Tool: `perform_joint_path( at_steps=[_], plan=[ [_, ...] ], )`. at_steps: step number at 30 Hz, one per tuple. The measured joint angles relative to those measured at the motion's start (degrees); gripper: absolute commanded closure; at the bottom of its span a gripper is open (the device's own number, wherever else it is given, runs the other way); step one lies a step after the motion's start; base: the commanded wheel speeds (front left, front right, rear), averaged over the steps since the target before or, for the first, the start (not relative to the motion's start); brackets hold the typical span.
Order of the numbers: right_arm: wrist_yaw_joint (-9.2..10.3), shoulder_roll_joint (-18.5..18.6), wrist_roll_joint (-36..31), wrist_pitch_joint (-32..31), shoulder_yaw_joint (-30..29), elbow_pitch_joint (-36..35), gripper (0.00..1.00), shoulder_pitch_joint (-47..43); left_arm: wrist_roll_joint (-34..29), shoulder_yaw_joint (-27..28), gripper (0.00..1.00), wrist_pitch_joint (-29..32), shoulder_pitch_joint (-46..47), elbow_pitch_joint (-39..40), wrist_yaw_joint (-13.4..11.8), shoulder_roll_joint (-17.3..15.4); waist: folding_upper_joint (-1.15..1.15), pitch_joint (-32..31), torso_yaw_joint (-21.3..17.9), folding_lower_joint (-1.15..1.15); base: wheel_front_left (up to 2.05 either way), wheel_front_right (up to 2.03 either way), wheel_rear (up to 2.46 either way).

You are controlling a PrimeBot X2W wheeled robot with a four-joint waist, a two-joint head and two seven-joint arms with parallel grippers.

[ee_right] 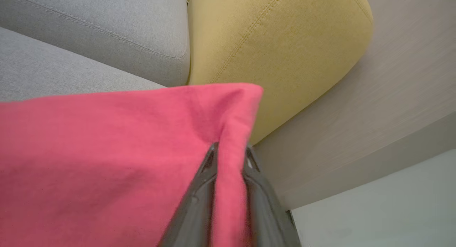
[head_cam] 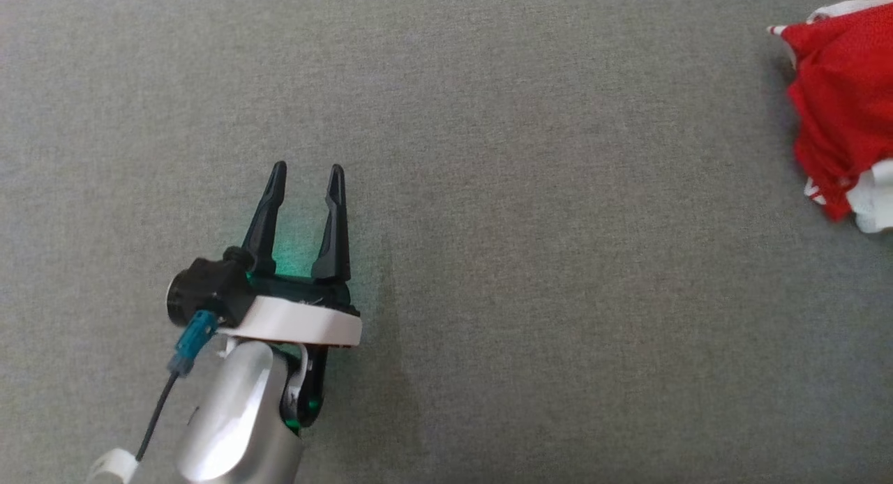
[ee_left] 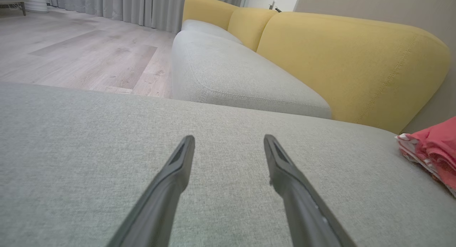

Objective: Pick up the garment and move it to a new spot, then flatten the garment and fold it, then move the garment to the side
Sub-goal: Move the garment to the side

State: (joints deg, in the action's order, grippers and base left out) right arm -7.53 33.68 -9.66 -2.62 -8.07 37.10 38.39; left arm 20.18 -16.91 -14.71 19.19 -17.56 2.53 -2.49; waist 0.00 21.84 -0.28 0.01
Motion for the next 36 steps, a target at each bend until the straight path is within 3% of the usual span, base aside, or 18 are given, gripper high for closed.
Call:
perform_joint_path(
  at_steps=[11, 27, 36],
  plan=[
    [-0.01, -7.70, -1.79, 0.73, -2.01, -7.45, 0.00, -0.64, 0.00, 0.25, 0.00, 0.00, -0.13, -0.31, -0.10, 0.01, 0.00, -4.62, -0.44, -0.01, 0.00, 0.00, 0.00],
    [-0.01, -28.35, 11.56, 9.11, 2.22, -25.05, 0.00, -16.36, 0.49, 1.34, 0.00, 0.00, -7.03, 0.83, -1.60, 0.00, 0.00, -17.82, 1.21, -0.02, 0.00, 0.00, 0.00],
    [0.00, -30.61, 20.45, 15.01, 5.77, -21.38, 0.00, -28.65, 0.42, 1.53, 0.00, 0.00, -11.22, 1.71, -1.64, -0.10, 0.00, -20.72, 3.19, -0.01, 0.00, 0.00, 0.00]
  ],
)
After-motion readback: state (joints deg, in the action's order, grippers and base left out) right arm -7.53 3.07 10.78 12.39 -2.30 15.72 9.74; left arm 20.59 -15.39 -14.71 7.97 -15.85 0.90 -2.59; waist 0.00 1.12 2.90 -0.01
